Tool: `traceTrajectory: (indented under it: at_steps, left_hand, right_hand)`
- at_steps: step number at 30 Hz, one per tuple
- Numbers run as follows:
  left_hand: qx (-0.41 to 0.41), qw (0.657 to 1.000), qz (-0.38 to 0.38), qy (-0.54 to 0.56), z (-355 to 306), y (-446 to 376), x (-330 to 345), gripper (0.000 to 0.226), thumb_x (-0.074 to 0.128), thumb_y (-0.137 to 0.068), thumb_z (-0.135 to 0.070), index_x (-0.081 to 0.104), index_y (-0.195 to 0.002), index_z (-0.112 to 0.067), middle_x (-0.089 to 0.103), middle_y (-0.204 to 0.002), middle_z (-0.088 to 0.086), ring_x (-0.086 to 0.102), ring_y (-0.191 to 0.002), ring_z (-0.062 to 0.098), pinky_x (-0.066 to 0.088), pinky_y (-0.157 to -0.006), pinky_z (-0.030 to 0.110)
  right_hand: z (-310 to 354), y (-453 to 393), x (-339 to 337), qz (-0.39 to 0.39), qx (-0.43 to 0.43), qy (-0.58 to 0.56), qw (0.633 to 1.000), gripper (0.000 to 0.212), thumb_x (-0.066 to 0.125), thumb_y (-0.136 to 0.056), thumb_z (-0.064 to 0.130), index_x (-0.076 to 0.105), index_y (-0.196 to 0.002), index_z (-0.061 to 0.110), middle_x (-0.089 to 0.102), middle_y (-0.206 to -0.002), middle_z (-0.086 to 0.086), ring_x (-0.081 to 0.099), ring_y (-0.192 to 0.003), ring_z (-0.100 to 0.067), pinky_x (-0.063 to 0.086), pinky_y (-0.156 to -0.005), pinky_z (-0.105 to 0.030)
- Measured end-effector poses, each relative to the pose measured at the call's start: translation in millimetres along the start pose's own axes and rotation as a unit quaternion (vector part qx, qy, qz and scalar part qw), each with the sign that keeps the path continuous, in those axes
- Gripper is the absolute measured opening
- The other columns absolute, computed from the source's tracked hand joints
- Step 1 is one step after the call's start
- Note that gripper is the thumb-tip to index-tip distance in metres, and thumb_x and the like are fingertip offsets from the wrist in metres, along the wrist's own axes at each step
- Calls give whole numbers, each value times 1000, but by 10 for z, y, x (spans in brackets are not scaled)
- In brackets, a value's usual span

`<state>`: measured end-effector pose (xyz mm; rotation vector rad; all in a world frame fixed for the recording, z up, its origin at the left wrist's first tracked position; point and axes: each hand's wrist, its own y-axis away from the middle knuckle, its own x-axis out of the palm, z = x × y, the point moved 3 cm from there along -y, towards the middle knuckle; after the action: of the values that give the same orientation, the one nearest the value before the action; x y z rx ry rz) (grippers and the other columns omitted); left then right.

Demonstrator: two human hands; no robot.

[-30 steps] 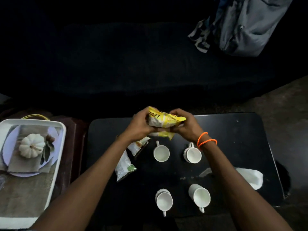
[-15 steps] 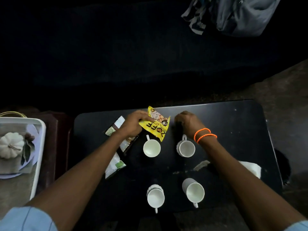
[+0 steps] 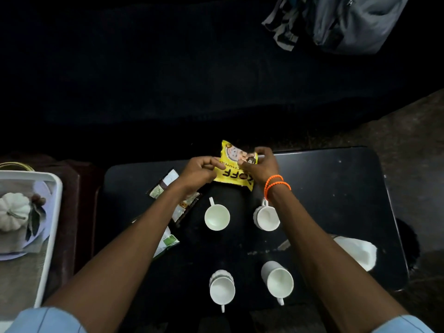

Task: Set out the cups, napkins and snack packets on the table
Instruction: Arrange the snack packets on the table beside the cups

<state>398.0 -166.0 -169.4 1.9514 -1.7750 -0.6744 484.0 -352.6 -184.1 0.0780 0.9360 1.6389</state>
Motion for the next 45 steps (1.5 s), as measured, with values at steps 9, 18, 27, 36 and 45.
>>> traceTrajectory:
  at_steps: [9, 18, 27, 36, 45]
  left_hand:
    - [119, 960, -88, -237, 54, -113, 85, 51, 80, -86, -30, 65, -133, -20, 55, -124, 6, 59, -105, 17, 50, -89, 29]
    - [31, 932, 50, -359, 320, -82, 190, 86, 85, -78, -12, 46, -150, -39, 63, -138, 9, 67, -104, 24, 57, -90, 38]
    - [68, 931, -42, -357, 166, -254, 210, 58, 80, -88, -27, 59, -142, -27, 50, -127, 8, 56, -120, 30, 48, -105, 38]
    - [85, 939, -52, -329, 302, -335, 230, 67, 80, -87, -19, 53, -148, -21, 50, -131, 11, 54, -125, 31, 43, -110, 35]
    - [114, 941, -204, -243, 313, 17, -318, 44, 72, -93, -16, 64, -137, -20, 54, -118, 2, 58, -102, 14, 46, -90, 23]
  right_hand:
    - [-22, 99, 50, -66, -174, 242, 952, 56, 86, -72, 7, 62, -121, 17, 52, -124, -14, 58, -112, -35, 51, -89, -32]
    - [-26, 118, 113, 113, -120, 306, 938, 61, 88, -71, 10, 68, -126, 24, 64, -125, -13, 63, -112, -33, 51, -89, -31]
    - [-75, 113, 205, 51, -145, 353, 923, 72, 88, -74, 18, 58, -139, 24, 46, -140, -16, 52, -125, -39, 50, -106, -46]
    - [-127, 156, 237, 47, -131, 367, 920, 87, 94, -66, 29, 54, -144, 30, 42, -143, -14, 43, -131, -37, 44, -107, -43]
    - [169, 416, 394, -18, -207, 298, 932, 63, 84, -77, 13, 61, -136, 15, 53, -136, -18, 53, -123, -36, 48, -103, -40]
